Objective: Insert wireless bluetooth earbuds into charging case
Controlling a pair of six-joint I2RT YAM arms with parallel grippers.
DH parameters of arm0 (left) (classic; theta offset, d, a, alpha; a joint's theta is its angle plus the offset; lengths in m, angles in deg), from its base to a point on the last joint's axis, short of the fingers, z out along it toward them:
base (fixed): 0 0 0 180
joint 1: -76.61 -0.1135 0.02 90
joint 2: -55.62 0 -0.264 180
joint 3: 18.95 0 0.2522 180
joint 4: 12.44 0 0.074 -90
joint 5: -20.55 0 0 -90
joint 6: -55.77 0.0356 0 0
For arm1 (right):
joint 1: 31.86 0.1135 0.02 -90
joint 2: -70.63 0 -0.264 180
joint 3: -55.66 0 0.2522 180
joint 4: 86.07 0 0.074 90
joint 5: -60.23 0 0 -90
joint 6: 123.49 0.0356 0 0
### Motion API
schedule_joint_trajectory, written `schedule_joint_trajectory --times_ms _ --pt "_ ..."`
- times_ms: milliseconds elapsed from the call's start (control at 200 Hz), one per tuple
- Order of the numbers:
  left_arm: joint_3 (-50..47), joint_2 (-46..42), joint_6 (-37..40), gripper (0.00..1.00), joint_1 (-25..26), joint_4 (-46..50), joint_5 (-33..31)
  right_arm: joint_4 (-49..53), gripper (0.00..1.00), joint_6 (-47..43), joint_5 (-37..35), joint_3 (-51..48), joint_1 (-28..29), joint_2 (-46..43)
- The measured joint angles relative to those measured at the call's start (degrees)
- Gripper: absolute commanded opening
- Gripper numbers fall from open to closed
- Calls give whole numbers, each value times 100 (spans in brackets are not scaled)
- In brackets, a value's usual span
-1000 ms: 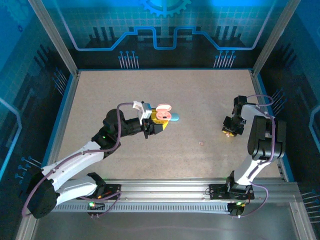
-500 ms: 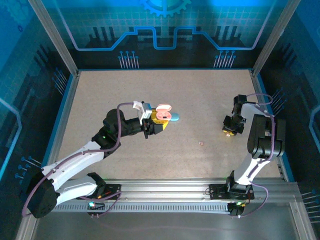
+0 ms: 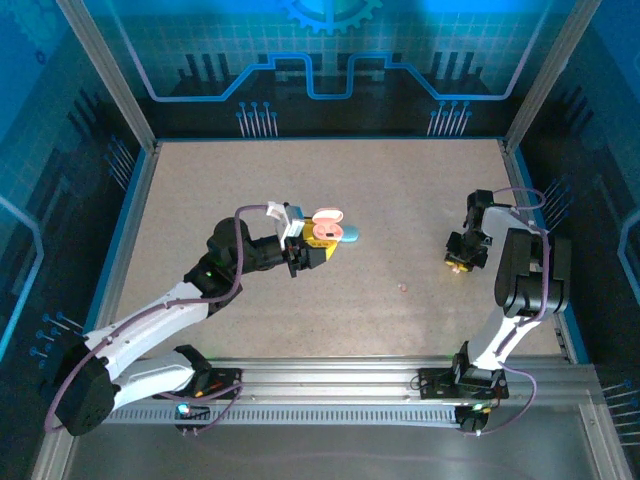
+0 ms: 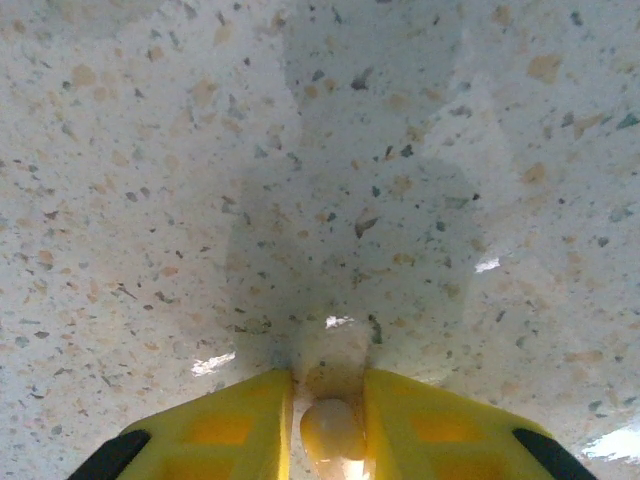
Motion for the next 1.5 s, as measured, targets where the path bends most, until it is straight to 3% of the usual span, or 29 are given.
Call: schedule_joint_trajectory --times_ms 540,1031,1226,1501 --pt "0 0 -50 39 0 0 2 114 25 63 50 -9 0 -11" --pt "0 0 -70 39 4 0 0 146 17 59 48 -9 0 -28" --pt "0 0 -85 39 4 -2 0 127 18 -26 417 -17 35 -243" --pt "0 7 -87 40 4 -4 -2 306 18 -352 743 466 1202 133"
